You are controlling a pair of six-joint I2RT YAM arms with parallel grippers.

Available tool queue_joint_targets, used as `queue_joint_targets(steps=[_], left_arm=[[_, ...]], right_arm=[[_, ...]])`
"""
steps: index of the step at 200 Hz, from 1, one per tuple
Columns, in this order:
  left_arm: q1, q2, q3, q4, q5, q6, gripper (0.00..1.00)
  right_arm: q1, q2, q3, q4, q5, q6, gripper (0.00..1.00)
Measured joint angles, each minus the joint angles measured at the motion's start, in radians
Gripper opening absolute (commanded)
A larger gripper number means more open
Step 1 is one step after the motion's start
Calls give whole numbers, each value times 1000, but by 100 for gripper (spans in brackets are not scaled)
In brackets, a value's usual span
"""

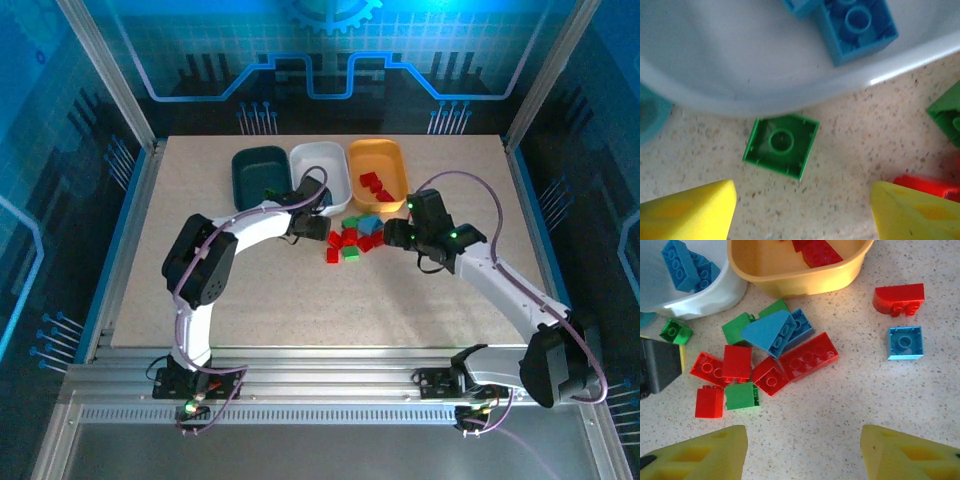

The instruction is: Sort the legos into containers by color

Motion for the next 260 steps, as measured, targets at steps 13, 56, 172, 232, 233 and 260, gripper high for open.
queue_joint_targets(steps=[13, 56, 172, 232, 233, 260], left_arm=[[0, 23, 25, 7, -12, 16, 70], [-1, 66, 41, 28, -63, 43, 68], [-2, 153, 114, 43, -94, 66, 53], [-10, 153, 108, 66, -95, 58, 39], [-10, 153, 107, 67, -95, 58, 38], [-16, 141, 74, 110, -114, 53, 35]], right_arm=[[-5, -14, -10, -7, -4, -1, 63], [-11, -69, -20, -27, -9, -6, 63], [-15, -99, -39, -49, -6, -10, 62], [-15, -99, -39, -49, -6, -18, 62], [-15, -99, -39, -49, -6, -18, 62], [-15, -99, -39, -49, -6, -18, 62]])
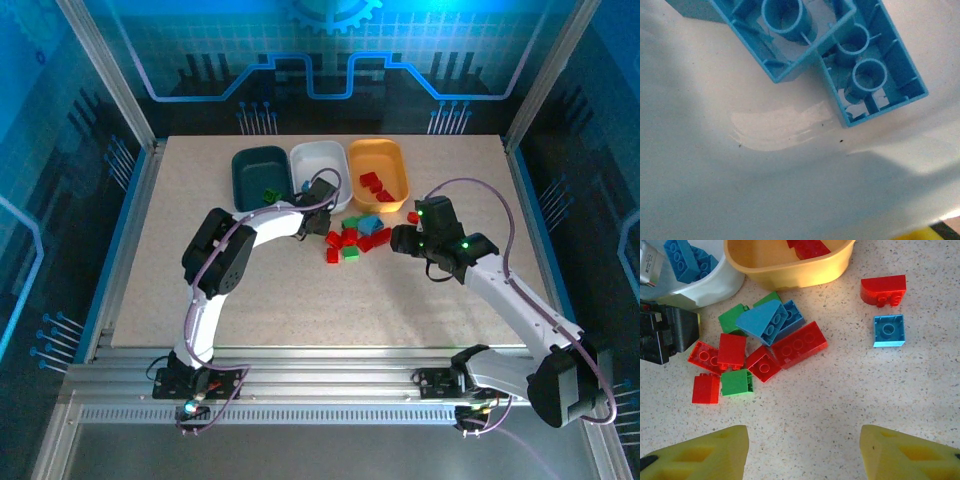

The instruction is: Sort the legos into containers by color

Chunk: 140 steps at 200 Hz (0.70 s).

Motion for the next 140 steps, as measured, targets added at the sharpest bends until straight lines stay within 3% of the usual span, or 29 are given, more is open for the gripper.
queue_joint_targets(steps=[82, 140], left_arm=[[-27, -97, -129, 0, -7, -36, 33], [-21, -284, -127, -107, -27, -40, 34]], right_arm=[[0, -6, -38, 8, -4, 0, 61], [0, 13, -57, 34, -7, 4, 61]])
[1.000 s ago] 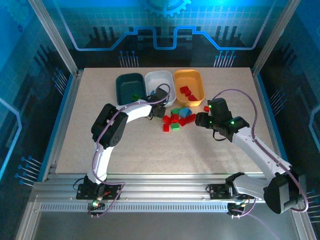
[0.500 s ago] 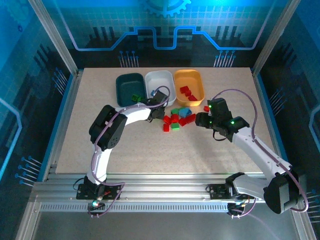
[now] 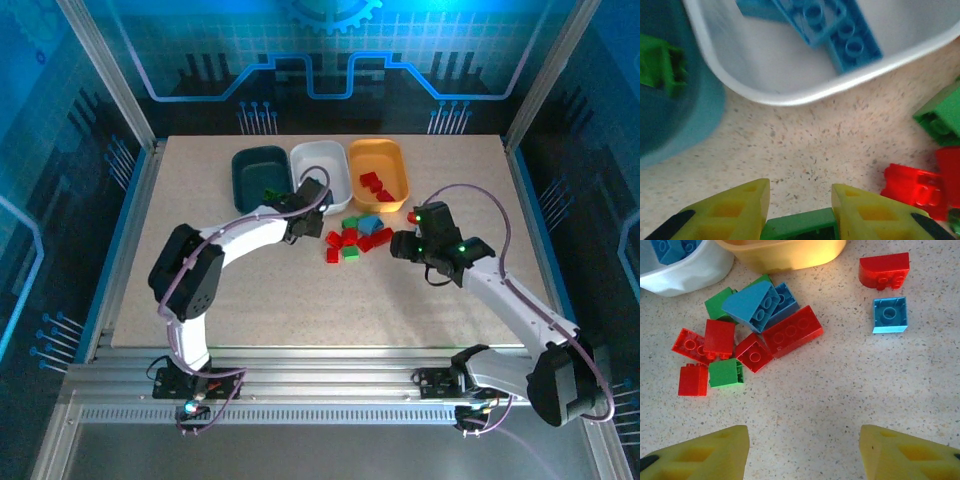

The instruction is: Sort the legos into containers by color

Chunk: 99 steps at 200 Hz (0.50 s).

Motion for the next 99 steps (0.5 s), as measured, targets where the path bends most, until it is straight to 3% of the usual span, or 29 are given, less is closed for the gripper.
queue_joint_targets(steps=[22, 51, 79, 99], left_arm=[[46, -23, 81, -47, 1, 0, 33], [184, -7, 199, -123, 29, -5, 32], [333, 107, 357, -208, 82, -23, 33], [384, 204, 441, -270, 102, -27, 33]], right_arm=[[0, 26, -3, 12, -4, 4, 61], [0, 48, -4, 26, -9, 9, 61], [2, 70, -4, 44, -20, 12, 61], [10, 95, -2, 45, -23, 13, 62]])
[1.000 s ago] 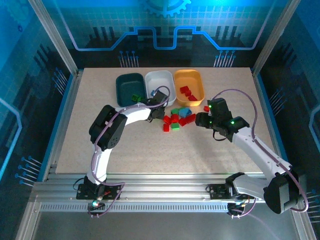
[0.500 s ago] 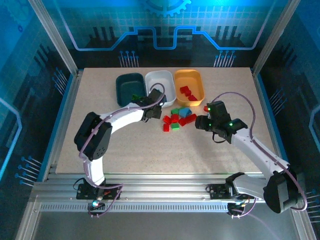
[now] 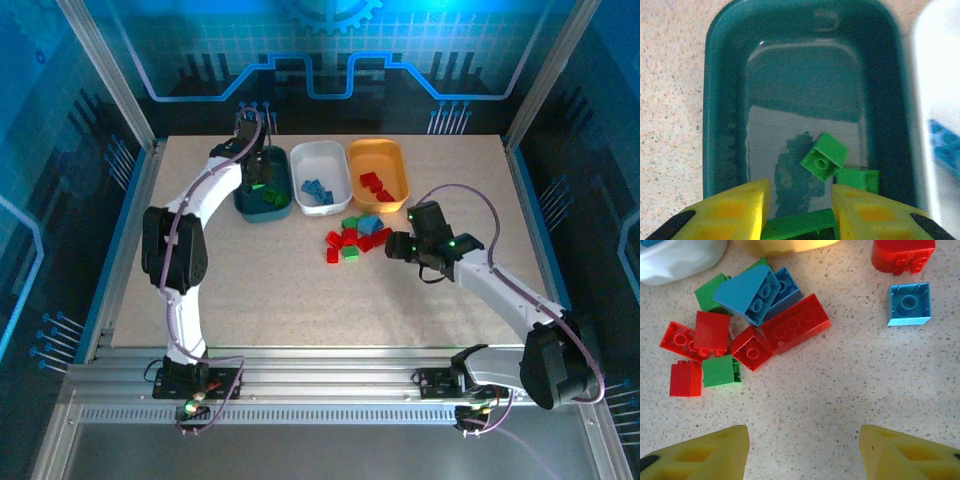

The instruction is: Sort the legos into containers by color

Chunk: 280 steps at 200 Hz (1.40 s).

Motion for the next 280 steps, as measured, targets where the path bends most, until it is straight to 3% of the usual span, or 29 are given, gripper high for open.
queue_joint_targets(steps=[23, 43, 60, 82, 109, 125, 166, 187, 227, 280], left_arm=[[5, 86, 48, -52, 30, -4, 36], [5, 122, 48, -83, 54, -18, 51], [5, 129, 48, -99, 68, -19, 70], [6, 128, 84, -111, 84, -32, 83], [6, 83, 94, -109, 103, -47, 86], [6, -14, 13, -74, 130, -74, 88], [6, -526, -518, 116, 251, -217, 97], [8, -702, -727, 193, 318, -287, 99], [8, -800, -966, 252, 404, -352, 99], [8, -913, -1017, 272, 435, -369, 99]], right_arm=[[30, 31, 7, 3, 1, 4, 62], [74, 68, 35, -3, 5, 10, 65], [117, 93, 62, 2, 8, 20, 68], [182, 131, 90, 3, 26, 40, 68], [274, 209, 135, 2, 52, 69, 67], [318, 279, 182, -4, 65, 85, 64], [389, 490, 345, -32, 123, 104, 63], [402, 560, 404, -58, 148, 108, 63], [416, 679, 493, -89, 194, 107, 61], [418, 777, 574, -118, 216, 108, 55]])
